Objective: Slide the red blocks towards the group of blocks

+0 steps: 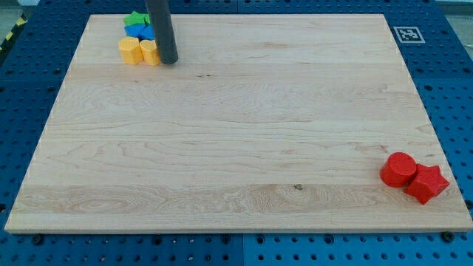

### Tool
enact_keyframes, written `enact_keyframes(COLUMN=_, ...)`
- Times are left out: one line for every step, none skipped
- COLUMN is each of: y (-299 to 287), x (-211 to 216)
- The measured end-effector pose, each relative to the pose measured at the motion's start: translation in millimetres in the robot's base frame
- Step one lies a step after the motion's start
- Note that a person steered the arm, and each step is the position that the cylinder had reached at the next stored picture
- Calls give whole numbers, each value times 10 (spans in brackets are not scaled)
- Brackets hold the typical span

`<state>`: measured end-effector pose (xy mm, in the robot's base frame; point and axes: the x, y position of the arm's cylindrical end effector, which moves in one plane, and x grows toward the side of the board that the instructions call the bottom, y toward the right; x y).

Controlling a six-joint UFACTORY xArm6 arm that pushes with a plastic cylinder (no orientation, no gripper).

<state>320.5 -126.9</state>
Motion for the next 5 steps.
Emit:
enact_keyframes(y=-112, x=-36)
enact_keyframes(y=-183, x=-63)
enact_keyframes(y=37, x=-62)
enact_keyframes(y=897, x=-59)
enact_keyframes(y=1965, x=81)
